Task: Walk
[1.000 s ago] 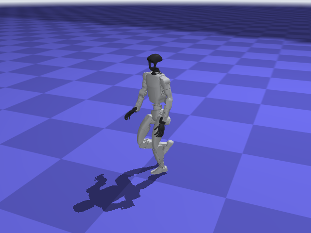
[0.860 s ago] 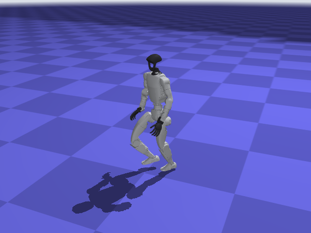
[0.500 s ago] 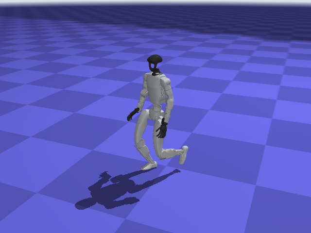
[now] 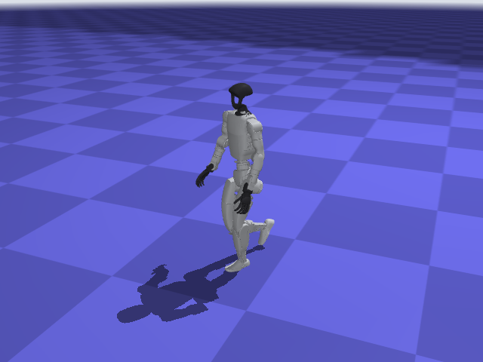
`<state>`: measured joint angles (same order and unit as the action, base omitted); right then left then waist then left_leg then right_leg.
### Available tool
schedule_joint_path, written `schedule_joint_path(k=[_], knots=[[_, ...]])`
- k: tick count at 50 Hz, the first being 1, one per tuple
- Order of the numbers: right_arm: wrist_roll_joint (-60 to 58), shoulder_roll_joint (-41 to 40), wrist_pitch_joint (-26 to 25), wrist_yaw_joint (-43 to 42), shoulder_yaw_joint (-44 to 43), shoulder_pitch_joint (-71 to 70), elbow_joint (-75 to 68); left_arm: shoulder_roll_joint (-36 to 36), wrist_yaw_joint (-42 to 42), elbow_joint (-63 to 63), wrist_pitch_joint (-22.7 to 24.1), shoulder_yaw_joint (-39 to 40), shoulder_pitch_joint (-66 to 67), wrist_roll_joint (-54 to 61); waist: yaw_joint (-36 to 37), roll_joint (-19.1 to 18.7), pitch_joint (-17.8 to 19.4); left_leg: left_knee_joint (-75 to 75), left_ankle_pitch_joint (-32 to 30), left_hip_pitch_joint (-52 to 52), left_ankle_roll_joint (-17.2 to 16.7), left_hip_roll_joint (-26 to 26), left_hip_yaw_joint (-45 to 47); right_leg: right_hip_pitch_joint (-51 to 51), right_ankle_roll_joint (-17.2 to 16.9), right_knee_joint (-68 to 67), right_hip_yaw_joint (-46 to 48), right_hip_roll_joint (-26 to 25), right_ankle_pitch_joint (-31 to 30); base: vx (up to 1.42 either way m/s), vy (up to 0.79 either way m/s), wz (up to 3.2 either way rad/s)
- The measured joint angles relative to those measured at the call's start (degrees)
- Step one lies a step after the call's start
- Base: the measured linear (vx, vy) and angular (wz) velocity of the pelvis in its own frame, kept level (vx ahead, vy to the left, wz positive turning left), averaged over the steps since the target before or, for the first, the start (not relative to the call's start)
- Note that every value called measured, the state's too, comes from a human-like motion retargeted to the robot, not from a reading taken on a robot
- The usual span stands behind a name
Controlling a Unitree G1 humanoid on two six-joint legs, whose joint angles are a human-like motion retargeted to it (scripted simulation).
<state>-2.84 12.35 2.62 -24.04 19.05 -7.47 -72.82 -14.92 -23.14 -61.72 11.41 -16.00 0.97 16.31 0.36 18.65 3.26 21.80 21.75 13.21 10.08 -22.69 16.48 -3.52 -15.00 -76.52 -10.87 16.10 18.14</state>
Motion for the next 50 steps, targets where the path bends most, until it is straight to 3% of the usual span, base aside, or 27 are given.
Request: schedule_joint_path(k=[3, 5, 7, 10, 13, 17, 22, 25, 28, 30, 31, 33, 35, 37, 40, 45, 48, 50], knots=[[0.46, -0.99, -0.48, 0.88, 0.11, 3.08, -2.18, -0.55, -0.86, 0.67, 0.71, -0.50, -0.39, -0.83, -1.42, 0.76, 0.89, 0.40, 2.85, -5.06, 0.75, -3.58, -2.31, -6.14, 0.05, -10.05, 0.26, 4.87, -2.87, 0.68, 0.22, 0.35], [0.51, -1.40, -0.19, 0.57, -0.16, 3.29, -3.06, -1.32, -1.98, 1.25, 1.19, -0.75, -2.16, -2.06, -1.59, -1.04, 2.12, -9.94, 0.69, -14.05, 0.65, -4.39, -6.73, -12.07, 4.31, -12.69, 1.64, 6.34, 1.32, 0.69, 0.25, 0.35], [0.41, -2.02, 0.23, -0.34, 0.07, 4.71, -2.77, -1.34, -2.64, 2.14, 1.67, -1.46, -2.23, -3.26, -2.17, -1.06, 3.30, -10.13, 2.21, -18.18, 0.28, -5.30, -9.17, -16.50, 7.77, -12.26, 2.36, 8.44, 8.18, 0.68, 0.17, 0.59], [0.26, -3.02, 0.97, -1.73, 0.37, 5.21, -1.54, -1.72, -2.99, 3.66, 2.05, -2.66, -3.24, -5.29, -2.53, -3.93, 5.65, -11.84, 4.60, -25.38, -0.29, -3.27, -14.78, -21.82, 11.08, -5.21, 4.94, 4.89, 14.84, 0.69, 0.12, 0.93], [0.23, -3.70, 1.17, -2.76, 0.71, 4.35, -0.88, -1.98, -2.45, 4.46, 2.69, -4.74, -4.32, -7.32, -1.83, -8.23, 8.03, -8.99, 8.92, -29.47, -0.82, 1.09, -19.38, -24.27, 10.76, 8.63, 7.04, -3.23, 16.98, 0.69, 0.07, 1.12], [-0.97, -3.35, 1.21, -4.29, 1.24, 2.54, -0.68, -2.17, -1.86, 4.08, 4.02, -7.63, -4.77, -10.09, 0.82, -12.71, 8.34, -2.85, 13.17, -29.35, -2.22, 5.37, -24.83, -26.04, 8.18, 30.65, 4.40, -13.79, 15.99, 0.65, 0.01, 1.14], [-2.36, -2.25, 1.72, -6.35, 0.58, 1.46, -1.21, -1.95, -1.98, 2.36, 4.26, -6.85, -2.10, -11.73, 4.29, -13.88, 8.06, 10.19, 16.07, -29.60, -3.92, 6.33, -29.62, -25.61, 7.82, 28.95, -0.40, -18.92, 11.81, 0.65, -0.07, 1.23], [-2.58, -1.46, 2.58, -6.78, 0.11, 1.04, -1.72, -1.60, -0.91, 0.07, 3.75, -4.70, -0.01, -11.13, 4.78, -18.38, 7.28, 24.78, 12.92, -27.27, -9.59, 11.21, -32.02, -20.84, 10.03, 28.19, 3.86, -23.00, 8.01, 0.62, -0.15, 1.35], [-1.77, -0.18, 3.44, -6.47, 0.48, 1.04, -0.43, -1.45, 1.85, -1.48, 3.06, -2.96, 1.69, -9.67, 5.21, -23.06, 6.28, 42.11, 1.73, -20.98, -18.14, 16.44, -32.20, -16.11, 13.63, 30.23, 7.90, -27.12, 8.09, 0.52, -0.14, 1.22], [-1.83, 0.97, 3.88, -6.16, 0.60, 0.34, 0.80, -1.49, 3.79, -1.58, 2.50, -2.17, 1.67, -8.71, 5.74, -24.51, 6.25, 52.89, -5.45, -14.90, -21.20, 19.78, -29.84, -12.98, 15.78, 31.41, 9.81, -28.11, 9.56, 0.50, -0.13, 1.23], [-2.12, 1.33, 3.94, -6.31, 0.89, 0.29, 1.22, -1.23, 4.08, -1.37, 2.44, -2.16, 1.86, -8.60, 6.32, -24.62, 6.60, 57.19, -5.23, -12.20, -20.50, 21.97, -27.76, -11.91, 16.46, 29.85, 10.61, -28.14, 11.28, 0.51, -0.15, 1.23], [-2.73, 2.24, 3.64, -6.03, 0.95, -1.49, 2.10, -1.44, 5.19, -0.63, 2.01, -1.78, 0.48, -7.99, 7.09, -23.55, 7.10, 63.29, -2.88, -4.67, -16.95, 25.72, -23.53, -8.64, 17.13, 31.36, 11.88, -27.02, 13.13, 0.53, -0.14, 1.28], [-3.18, 2.67, 3.38, -5.60, 1.36, -2.70, 2.82, -1.13, 5.75, 0.39, 2.07, -1.59, -0.01, -7.89, 8.14, -22.58, 7.49, 65.49, 3.17, 1.69, -13.04, 29.20, -19.49, -6.13, 17.48, 30.79, 12.88, -25.95, 15.73, 0.57, -0.11, 1.09], [-3.13, 2.73, 3.06, -4.38, 1.16, -4.87, 3.63, -1.18, 6.15, 1.47, 2.09, -1.24, -0.98, -8.09, 8.78, -19.95, 7.69, 61.47, 7.98, 7.45, -10.04, 29.45, -15.45, -3.12, 17.25, 32.48, 12.95, -23.27, 17.90, 0.63, -0.05, 0.85], [-2.94, 2.27, 3.21, -3.43, 1.03, -7.03, 4.67, -0.52, 6.16, 2.44, 2.24, -1.55, -1.40, -8.65, 8.99, -16.59, 8.05, 48.75, 12.36, 12.88, -8.33, 27.67, -10.75, 0.40, 16.60, 32.33, 12.72, -19.22, 22.05, 0.68, 0.03, 0.68], [-4.18, 0.93, 3.09, -2.81, 1.16, -9.16, 3.99, 0.63, 6.77, 2.07, 1.85, -3.68, -2.73, -10.92, 5.59, -8.83, 6.67, 12.29, 6.96, 12.65, -8.80, 16.28, -6.99, 3.09, 13.55, 30.63, 11.29, -10.42, 26.54, 0.69, 0.12, 0.77], [-4.39, -0.09, 2.61, -2.08, 1.42, -7.82, 2.77, 1.33, 7.81, 2.11, 1.78, -5.29, -2.62, -11.60, 4.27, -6.54, 5.74, 12.85, 5.10, 13.44, -7.79, 12.81, -6.13, 4.12, 11.71, 24.16, 7.67, -8.33, 27.62, 0.70, 0.16, 0.52], [-4.28, -0.95, 2.29, -1.33, 1.42, -6.16, 1.60, 1.82, 8.54, 2.04, 1.69, -6.16, -2.45, -11.73, 3.61, -4.74, 4.86, 16.21, 3.47, 13.52, -6.39, 10.37, -5.33, 4.61, 9.65, 18.75, 6.18, -6.34, 25.32, 0.74, 0.14, 0.43]])
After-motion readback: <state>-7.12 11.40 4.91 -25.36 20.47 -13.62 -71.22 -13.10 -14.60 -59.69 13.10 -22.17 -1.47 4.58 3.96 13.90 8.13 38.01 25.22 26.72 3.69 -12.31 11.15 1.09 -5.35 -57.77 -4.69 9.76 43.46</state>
